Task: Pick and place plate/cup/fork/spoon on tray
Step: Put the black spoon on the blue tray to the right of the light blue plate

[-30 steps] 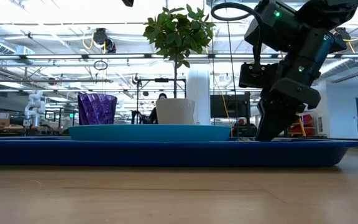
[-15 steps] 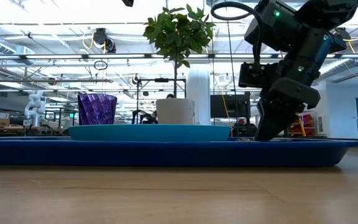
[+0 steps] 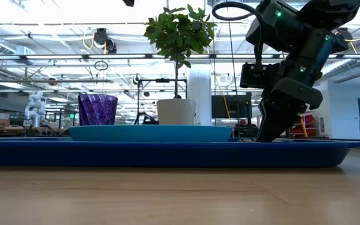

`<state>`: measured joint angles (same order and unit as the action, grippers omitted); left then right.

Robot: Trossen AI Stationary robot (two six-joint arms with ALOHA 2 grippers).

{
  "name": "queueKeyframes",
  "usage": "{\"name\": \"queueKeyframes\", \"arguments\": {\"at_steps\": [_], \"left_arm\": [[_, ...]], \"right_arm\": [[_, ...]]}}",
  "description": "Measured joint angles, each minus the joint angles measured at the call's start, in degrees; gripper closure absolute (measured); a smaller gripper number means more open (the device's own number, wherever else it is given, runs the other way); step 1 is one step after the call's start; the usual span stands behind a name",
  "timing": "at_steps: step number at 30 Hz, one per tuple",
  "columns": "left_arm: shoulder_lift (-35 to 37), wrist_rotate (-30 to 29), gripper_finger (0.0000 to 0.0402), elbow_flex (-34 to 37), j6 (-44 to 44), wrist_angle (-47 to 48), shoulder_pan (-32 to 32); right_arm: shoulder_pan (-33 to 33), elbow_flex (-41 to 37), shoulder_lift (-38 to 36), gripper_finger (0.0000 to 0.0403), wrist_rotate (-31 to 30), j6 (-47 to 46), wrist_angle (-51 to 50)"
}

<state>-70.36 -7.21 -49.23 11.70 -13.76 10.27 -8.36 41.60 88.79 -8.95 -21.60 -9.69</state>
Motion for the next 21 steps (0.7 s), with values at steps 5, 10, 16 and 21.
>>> {"name": "queueKeyframes", "arguments": {"at_steps": [5,10,16,21], "left_arm": [[-0.01,0.01,0.035,0.0,0.02,0.0,-0.01],[0.0,0.0,0.035,0.0,0.04,0.0,0.01],[0.01,0.01,0.035,-0.02,0.04,0.0,0.0],[0.01,0.01,0.035,-0.02,0.09,0.0,0.0]], "right_arm": [[0.0,0.0,0.0,0.0369,0.22,0.0,0.02],[0.02,0.0,0.99,0.0369,1.55,0.0,0.92],[0.02,0.07,2.54,0.0369,1.27,0.26,3.08],[0.02,0.07,2.6,0.0369,1.25,1.14,3.66]]}}
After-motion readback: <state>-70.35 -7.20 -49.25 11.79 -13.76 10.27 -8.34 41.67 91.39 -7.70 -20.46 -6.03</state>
